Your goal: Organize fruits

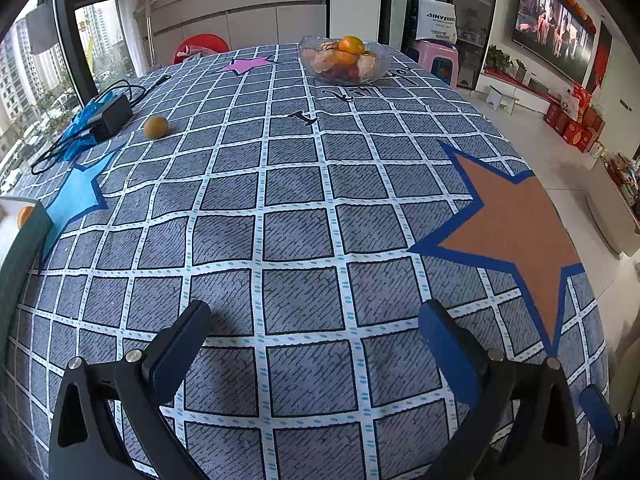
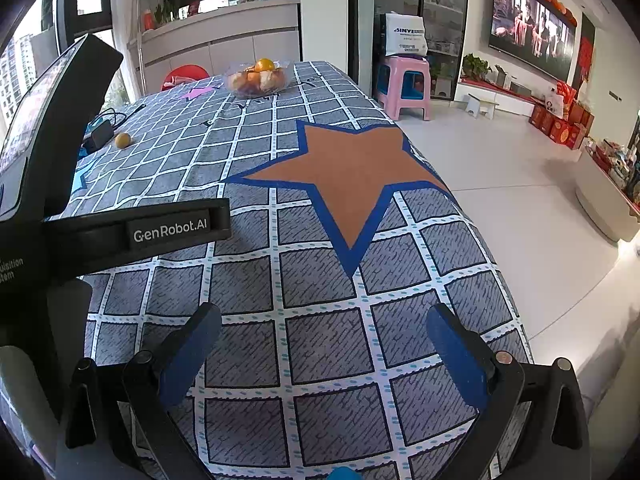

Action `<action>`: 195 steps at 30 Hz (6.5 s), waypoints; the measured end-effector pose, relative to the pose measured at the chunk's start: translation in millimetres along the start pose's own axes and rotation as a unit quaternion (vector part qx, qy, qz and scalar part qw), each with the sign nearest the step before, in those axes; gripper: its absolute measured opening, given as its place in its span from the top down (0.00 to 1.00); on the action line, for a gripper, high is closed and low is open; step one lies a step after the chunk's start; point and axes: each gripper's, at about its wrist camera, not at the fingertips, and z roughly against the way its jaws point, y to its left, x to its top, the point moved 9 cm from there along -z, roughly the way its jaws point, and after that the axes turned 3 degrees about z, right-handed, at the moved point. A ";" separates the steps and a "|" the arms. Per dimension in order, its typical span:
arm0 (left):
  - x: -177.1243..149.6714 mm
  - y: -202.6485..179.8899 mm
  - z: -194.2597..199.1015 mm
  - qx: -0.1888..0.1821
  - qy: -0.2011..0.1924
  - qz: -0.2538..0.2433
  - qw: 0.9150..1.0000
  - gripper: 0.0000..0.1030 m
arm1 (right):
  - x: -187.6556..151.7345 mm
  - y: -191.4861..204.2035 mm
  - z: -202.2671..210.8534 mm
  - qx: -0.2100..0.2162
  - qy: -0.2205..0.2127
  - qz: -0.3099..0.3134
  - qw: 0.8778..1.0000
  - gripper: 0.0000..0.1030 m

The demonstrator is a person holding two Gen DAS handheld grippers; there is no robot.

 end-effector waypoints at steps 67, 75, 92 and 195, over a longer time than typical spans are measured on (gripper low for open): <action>0.1 -0.1 0.0 0.000 0.000 0.000 1.000 0.00 | -0.7 3.2 -7.0 -0.019 0.010 0.010 1.000 0.00; 0.1 -0.1 0.1 0.000 0.000 0.000 1.000 0.00 | -0.8 3.2 -7.0 -0.019 0.010 0.010 1.000 0.00; 0.1 -0.1 0.0 0.000 0.000 0.000 1.000 0.00 | -0.7 3.1 -7.0 -0.019 0.010 0.010 1.000 0.00; 0.0 1.1 23.3 -0.015 -0.012 -0.043 0.999 0.00 | -0.3 3.8 -7.0 -0.012 0.005 0.003 1.000 0.00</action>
